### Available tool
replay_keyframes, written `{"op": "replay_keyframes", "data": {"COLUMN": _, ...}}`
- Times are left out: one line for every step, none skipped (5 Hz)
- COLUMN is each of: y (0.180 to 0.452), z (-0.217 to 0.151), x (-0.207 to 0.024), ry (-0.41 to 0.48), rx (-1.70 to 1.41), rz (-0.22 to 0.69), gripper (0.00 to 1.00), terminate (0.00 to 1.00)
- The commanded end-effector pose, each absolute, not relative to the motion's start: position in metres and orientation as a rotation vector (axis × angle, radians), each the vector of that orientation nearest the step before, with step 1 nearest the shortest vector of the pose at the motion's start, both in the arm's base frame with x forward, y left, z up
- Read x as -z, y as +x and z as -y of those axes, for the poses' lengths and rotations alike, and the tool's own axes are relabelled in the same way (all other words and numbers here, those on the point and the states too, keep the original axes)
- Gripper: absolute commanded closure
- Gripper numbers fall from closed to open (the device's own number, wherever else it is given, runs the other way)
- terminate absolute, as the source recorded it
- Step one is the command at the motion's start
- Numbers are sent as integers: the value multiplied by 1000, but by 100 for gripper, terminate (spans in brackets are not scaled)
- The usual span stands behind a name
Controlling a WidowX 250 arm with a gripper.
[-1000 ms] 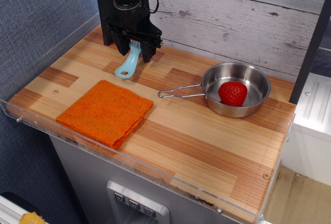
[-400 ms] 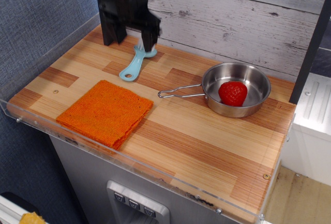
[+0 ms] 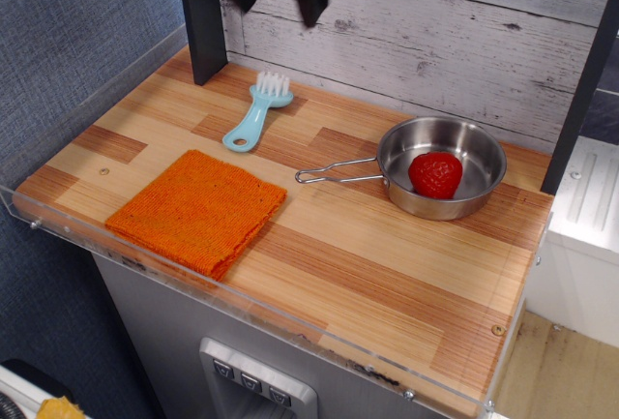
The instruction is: Pick blue brush and place it on the top left of the table
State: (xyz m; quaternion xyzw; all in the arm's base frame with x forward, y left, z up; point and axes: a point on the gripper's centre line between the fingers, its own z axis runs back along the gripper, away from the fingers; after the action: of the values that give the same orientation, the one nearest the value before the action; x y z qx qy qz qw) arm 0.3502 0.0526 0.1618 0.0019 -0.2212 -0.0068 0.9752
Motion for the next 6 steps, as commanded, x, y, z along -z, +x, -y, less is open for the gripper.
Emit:
{"op": "replay_keyframes", "data": {"y": 321, "z": 15, "x": -147, "ry": -82, "rx": 55, "rz": 389, "gripper": 0, "terminate": 0}}
{"op": "replay_keyframes", "data": {"y": 315, "z": 21, "x": -136, "ry": -87, "rx": 48, "rz": 351, "gripper": 0, "terminate": 0}}
{"op": "replay_keyframes", "data": {"y": 312, "z": 15, "x": -133, "ry": -63, "rx": 31, "rz": 325, "gripper": 0, "terminate": 0}}
{"op": "replay_keyframes", "data": {"y": 310, "z": 6, "x": -129, "ry": -78, "rx": 27, "rz": 298, "gripper": 0, "terminate": 0}}
{"op": "replay_keyframes", "data": {"y": 313, "z": 5, "x": -125, "ry": -76, "rx": 62, "rz": 275, "gripper": 0, "terminate": 0}}
{"op": "replay_keyframes", "data": {"y": 313, "z": 5, "x": -125, "ry": -76, "rx": 62, "rz": 275, "gripper": 0, "terminate": 0}}
